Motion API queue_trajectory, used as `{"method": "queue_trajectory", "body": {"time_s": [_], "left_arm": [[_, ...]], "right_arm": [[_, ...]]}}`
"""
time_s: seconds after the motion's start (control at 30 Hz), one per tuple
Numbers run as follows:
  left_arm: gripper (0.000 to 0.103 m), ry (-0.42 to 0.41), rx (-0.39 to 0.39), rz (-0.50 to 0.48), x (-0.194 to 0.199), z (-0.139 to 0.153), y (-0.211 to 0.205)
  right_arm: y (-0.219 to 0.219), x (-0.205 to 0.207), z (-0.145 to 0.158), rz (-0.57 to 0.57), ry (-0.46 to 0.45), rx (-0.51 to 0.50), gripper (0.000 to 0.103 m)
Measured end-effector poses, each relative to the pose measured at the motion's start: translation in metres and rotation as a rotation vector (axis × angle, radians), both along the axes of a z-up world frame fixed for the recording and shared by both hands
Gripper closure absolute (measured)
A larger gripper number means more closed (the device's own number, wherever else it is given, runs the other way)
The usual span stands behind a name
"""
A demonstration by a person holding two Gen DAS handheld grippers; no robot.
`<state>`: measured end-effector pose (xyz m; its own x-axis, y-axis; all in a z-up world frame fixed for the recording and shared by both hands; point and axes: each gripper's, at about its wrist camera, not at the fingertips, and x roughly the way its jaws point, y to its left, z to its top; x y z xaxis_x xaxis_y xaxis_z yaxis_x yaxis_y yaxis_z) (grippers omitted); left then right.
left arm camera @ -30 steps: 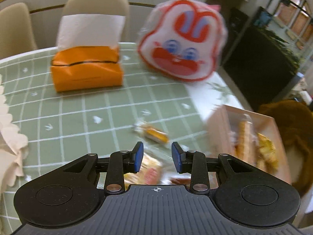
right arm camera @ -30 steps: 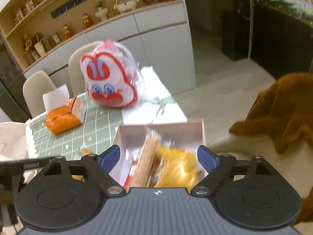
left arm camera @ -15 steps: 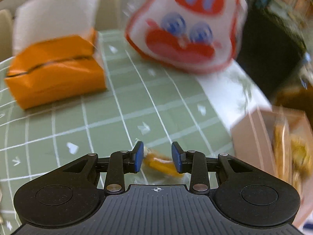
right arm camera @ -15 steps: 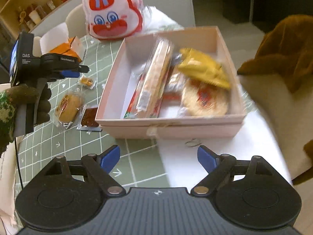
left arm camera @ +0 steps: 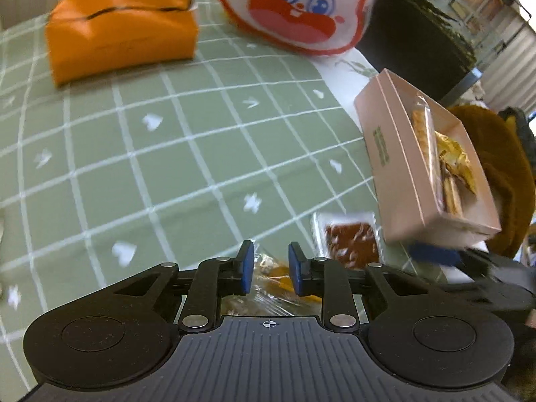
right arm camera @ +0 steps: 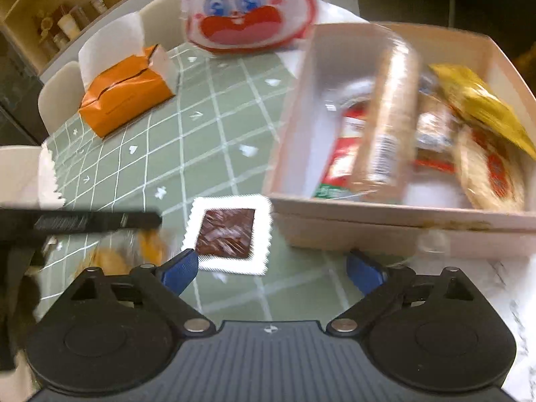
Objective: Organize snacks
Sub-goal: 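Move the left tool to the round yellow bread packet and close on it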
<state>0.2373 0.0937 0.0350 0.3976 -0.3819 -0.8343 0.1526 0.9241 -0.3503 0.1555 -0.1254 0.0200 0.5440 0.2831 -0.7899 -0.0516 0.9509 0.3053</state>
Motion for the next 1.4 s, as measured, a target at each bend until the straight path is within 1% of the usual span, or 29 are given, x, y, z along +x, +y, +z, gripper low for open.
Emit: {"method": "queue_trajectory", "body": {"time_s": [0.07, 0.17, 0.2, 0.23, 0.27, 0.3, 0.33, 0.4, 0.5, 0.7, 0.77, 0.8, 0.83, 0.87, 0.93, 1.0, 1.1, 1.2, 1.27, 1.33, 1.4], "left_arm": [[0.076, 0.008, -0.010, 0.041, -0.008, 0.000, 0.013], [0.076, 0.004, 0.004, 0.077, -0.018, 0.000, 0.027], [0.076, 0.002, 0.011, 0.083, -0.023, 0.003, 0.032], [0.076, 0.000, 0.020, 0.087, -0.026, 0.004, 0.035], [0.076, -0.002, 0.031, 0.089, -0.029, 0.006, 0.037], [0.076, -0.004, 0.039, 0.087, -0.033, 0.008, 0.038], [0.076, -0.007, 0.042, 0.084, -0.036, 0.010, 0.039], [0.076, -0.004, 0.034, 0.076, -0.042, 0.013, 0.040], [0.076, 0.015, 0.021, 0.064, -0.047, 0.014, 0.037], [0.076, 0.078, -0.060, 0.032, -0.060, 0.011, 0.019], [0.076, 0.116, -0.110, -0.013, -0.064, 0.008, 0.005], [0.076, 0.130, -0.130, -0.038, -0.066, 0.007, -0.002], [0.076, 0.139, -0.146, -0.069, -0.069, 0.007, -0.010], [0.076, 0.135, -0.153, -0.100, -0.073, 0.008, -0.017], [0.075, 0.095, -0.140, -0.123, -0.082, 0.014, -0.024], [0.075, 0.040, -0.111, -0.100, -0.089, 0.020, -0.022], [0.076, -0.020, -0.046, -0.027, -0.094, 0.031, -0.006], [0.076, -0.013, -0.012, 0.041, -0.096, 0.037, 0.016], [0.075, -0.007, 0.015, 0.075, -0.102, 0.037, 0.029], [0.076, -0.009, 0.024, 0.072, -0.108, 0.037, 0.037], [0.075, -0.019, 0.040, 0.030, -0.117, 0.034, 0.038]], "right_arm": [[0.019, 0.007, 0.000, 0.005, -0.029, -0.043, 0.007], [0.044, 0.016, -0.001, 0.020, -0.063, -0.132, 0.007], [0.052, 0.016, -0.002, 0.029, -0.072, -0.174, 0.014], [0.058, 0.014, -0.001, 0.031, -0.083, -0.215, 0.025], [0.060, 0.010, 0.000, 0.040, -0.095, -0.242, 0.029], [0.060, 0.006, 0.001, 0.057, -0.099, -0.236, 0.038], [0.060, 0.002, 0.003, 0.065, -0.097, -0.231, 0.043], [0.055, -0.010, 0.004, 0.076, -0.088, -0.232, 0.045], [0.039, -0.033, 0.003, 0.061, -0.077, -0.241, 0.045], [-0.003, -0.081, -0.001, -0.029, -0.031, -0.247, 0.045], [-0.018, -0.093, -0.002, -0.060, -0.017, -0.248, 0.043], [-0.024, -0.098, -0.003, -0.072, -0.008, -0.243, 0.035], [-0.031, -0.102, -0.004, -0.087, 0.001, -0.239, 0.025], [-0.036, -0.106, -0.006, -0.102, 0.012, -0.240, 0.021], [-0.045, -0.113, -0.011, -0.127, 0.023, -0.243, 0.016], [-0.048, -0.120, -0.013, -0.138, 0.020, -0.241, 0.015], [-0.053, -0.128, -0.015, -0.139, 0.019, -0.230, 0.009], [-0.056, -0.132, -0.017, -0.145, 0.013, -0.229, 0.006], [-0.057, -0.132, -0.017, -0.153, 0.012, -0.226, 0.006], [-0.056, -0.133, -0.016, -0.160, 0.021, -0.213, 0.006], [-0.054, -0.135, -0.013, -0.161, 0.026, -0.183, 0.006]]}}
